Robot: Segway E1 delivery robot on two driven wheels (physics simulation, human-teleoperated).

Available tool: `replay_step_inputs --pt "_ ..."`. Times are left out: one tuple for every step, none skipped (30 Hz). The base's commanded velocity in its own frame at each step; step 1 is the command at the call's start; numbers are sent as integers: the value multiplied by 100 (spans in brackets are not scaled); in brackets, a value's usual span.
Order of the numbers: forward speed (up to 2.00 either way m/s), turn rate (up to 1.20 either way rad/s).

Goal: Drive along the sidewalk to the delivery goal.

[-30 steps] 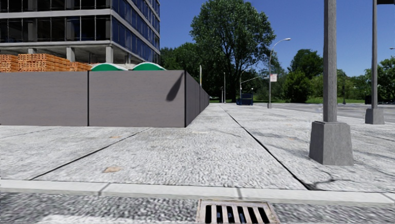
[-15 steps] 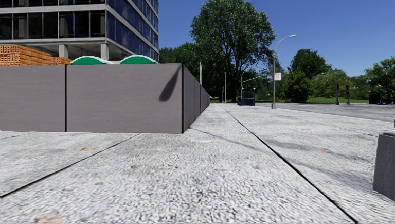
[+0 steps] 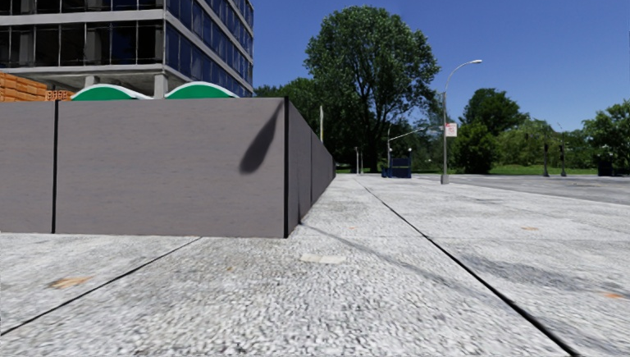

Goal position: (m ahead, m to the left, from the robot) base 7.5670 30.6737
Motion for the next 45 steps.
replay_step_inputs --pt "200 78" --pt "200 91" --pt "200 101" --pt "200 101" --pt "200 104" --pt "200 106" --pt "200 106" --pt "200 106" --pt "200 106" --pt "200 106" --pt "200 106" --pt "200 106" --pt "200 106" --pt "200 106" --pt "200 106" --pt "200 106" --pt "200 106" --pt "200 106" --pt "200 106" --pt "200 106" --pt "200 106" --pt "200 106" --pt "200 106" --pt "200 106" --pt "200 106" --pt "200 106" --pt "200 106" --pt "200 106" --pt "200 106" --pt "200 106" --pt "200 106" --pt "200 106" --pt "200 106" --pt "200 106" --pt "200 106" --pt "200 106" --pt "200 106" --pt "200 106" --pt "200 106" --pt "200 106" --pt "200 106" --pt "200 106" --pt "200 106" --pt "200 106" --pt "200 106"
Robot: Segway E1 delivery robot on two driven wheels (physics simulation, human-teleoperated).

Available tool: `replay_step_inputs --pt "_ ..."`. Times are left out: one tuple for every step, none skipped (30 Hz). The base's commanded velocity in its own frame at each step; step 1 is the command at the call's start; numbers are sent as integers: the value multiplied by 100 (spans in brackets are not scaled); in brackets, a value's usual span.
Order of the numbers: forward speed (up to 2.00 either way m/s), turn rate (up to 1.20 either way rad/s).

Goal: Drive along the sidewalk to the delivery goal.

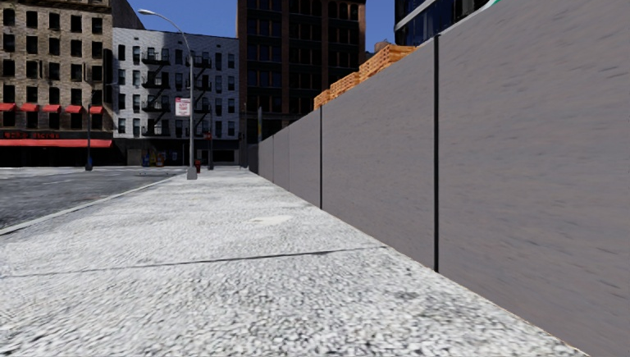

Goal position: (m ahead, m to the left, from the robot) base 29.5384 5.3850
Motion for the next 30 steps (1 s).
replay_step_inputs --pt "200 100" --pt "200 0" --pt "200 0" --pt "200 0" --pt "200 0" --pt "200 0" --pt "200 0" --pt "200 0" --pt "200 0" --pt "200 0" --pt "200 0" --pt "200 0" --pt "200 0" --pt "200 0" --pt "200 0" --pt "200 0" --pt "200 0" --pt "200 0" --pt "200 0" --pt "200 0" --pt "200 0" --pt "200 0" --pt "200 0" --pt "200 0" --pt "200 0" --pt "200 0" --pt "200 0" --pt "200 0" --pt "200 35" --pt "200 81"
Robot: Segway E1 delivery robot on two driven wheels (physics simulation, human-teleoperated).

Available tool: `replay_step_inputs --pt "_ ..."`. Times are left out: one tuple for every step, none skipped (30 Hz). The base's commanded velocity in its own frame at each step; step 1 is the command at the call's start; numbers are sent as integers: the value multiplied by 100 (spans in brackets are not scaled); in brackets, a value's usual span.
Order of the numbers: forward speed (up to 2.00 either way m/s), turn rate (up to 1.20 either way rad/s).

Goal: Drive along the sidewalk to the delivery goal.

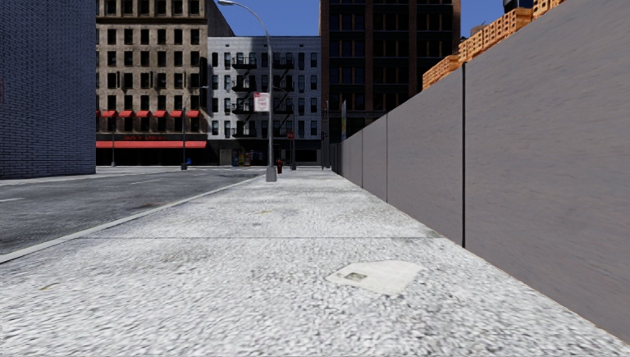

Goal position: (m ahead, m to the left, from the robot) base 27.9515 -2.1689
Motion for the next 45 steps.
replay_step_inputs --pt "200 102" --pt "200 30" --pt "200 0" --pt "200 0" --pt "200 0" --pt "200 0" --pt "200 0" --pt "200 0" --pt "200 0" --pt "200 0" --pt "200 0" --pt "200 0" --pt "200 0" --pt "200 0" --pt "200 0" --pt "200 0" --pt "200 0" --pt "200 0" --pt "200 0" --pt "200 0" --pt "200 0" --pt "200 0" --pt "200 0" --pt "200 0" --pt "200 0" --pt "200 0" --pt "200 0" --pt "200 0" --pt "200 0" --pt "200 0" --pt "200 -43" --pt "200 -49" --pt "200 -51" --pt "200 -11" --pt "200 -2" --pt "200 0" --pt "200 0" --pt "200 0" --pt "200 0" --pt "200 0" --pt "200 0" --pt "200 0" --pt "200 0" --pt "200 0" --pt "200 0"
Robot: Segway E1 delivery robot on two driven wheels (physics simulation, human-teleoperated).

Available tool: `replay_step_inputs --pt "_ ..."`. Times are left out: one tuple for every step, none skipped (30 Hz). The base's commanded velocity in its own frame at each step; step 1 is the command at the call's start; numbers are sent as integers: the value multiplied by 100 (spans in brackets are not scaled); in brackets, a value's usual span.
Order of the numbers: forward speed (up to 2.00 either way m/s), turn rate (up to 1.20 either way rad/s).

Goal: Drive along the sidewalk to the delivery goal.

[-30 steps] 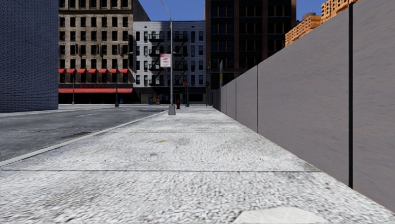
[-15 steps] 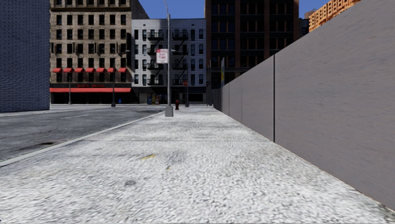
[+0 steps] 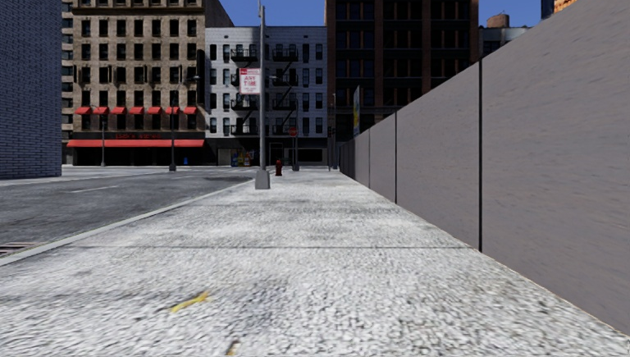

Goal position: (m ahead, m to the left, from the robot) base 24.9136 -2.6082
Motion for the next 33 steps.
replay_step_inputs --pt "200 0" --pt "200 0" --pt "200 0" --pt "200 0" --pt "200 0" --pt "200 0" --pt "200 0" --pt "200 0" --pt "200 0" --pt "200 0" --pt "200 0" --pt "200 0" --pt "200 0" --pt "200 0" --pt "200 0" --pt "200 0" --pt "200 0" --pt "200 0" --pt "200 0" --pt "200 0" --pt "200 0" --pt "200 0" --pt "200 0" --pt "200 0" --pt "200 0" --pt "200 0" --pt "200 0" --pt "200 0" --pt "200 0" --pt "200 0" --pt "200 0" --pt "200 0" --pt "200 0"
